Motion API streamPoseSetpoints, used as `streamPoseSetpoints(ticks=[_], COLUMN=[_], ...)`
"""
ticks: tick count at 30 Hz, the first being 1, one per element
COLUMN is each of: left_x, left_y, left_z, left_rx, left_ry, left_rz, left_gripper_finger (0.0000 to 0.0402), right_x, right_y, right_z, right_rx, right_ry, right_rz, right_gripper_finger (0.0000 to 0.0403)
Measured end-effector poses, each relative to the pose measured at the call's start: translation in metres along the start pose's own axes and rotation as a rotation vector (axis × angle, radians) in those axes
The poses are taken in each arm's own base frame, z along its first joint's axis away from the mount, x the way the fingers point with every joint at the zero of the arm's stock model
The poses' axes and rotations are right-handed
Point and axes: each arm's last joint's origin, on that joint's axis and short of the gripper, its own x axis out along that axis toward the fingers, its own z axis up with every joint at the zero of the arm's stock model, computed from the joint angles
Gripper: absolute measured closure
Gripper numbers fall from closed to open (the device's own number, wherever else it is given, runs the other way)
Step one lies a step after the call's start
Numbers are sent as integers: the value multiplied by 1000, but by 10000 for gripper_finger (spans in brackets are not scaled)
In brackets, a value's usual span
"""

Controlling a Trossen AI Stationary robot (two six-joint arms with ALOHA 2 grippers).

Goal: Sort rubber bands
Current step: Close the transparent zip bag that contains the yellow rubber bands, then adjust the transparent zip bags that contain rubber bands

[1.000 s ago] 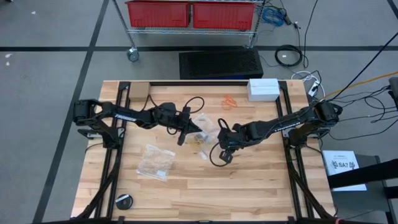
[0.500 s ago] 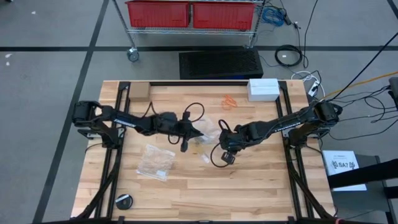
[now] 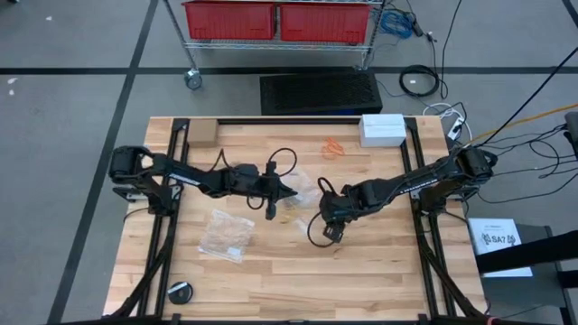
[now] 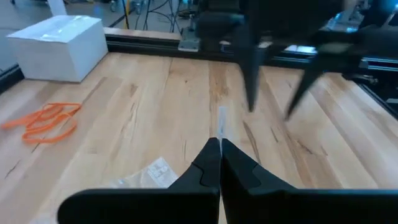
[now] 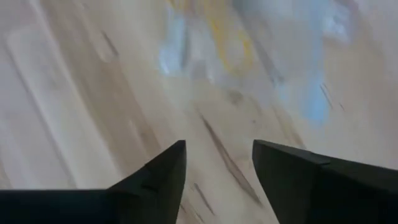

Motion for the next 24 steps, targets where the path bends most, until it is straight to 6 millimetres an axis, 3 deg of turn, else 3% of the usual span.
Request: streamPoseSetpoints(ticks=[6, 14, 16, 20, 24], left_x=[27, 36, 33, 23, 11], left_y=[3, 4, 4, 8, 11], left_z=[-15, 2, 6, 17, 26], left_rx=[3, 3, 2, -2, 0], left_ry=[-43, -123, -130, -116, -66], left_rz=[21, 19, 22, 39, 55], left_gripper_finger=[381, 287, 268, 245, 240], right_x=[16, 73, 82, 80, 61], right_y=[15, 36, 34, 30, 23], right_z=[-5, -15, -20, -27, -38], right_rx=[3, -2, 9, 18, -18], right_ry=[-128, -138, -100, -25, 113], right_rz=[-114, -139, -178, -214, -245], right_gripper_finger=[262, 388, 397, 399, 401])
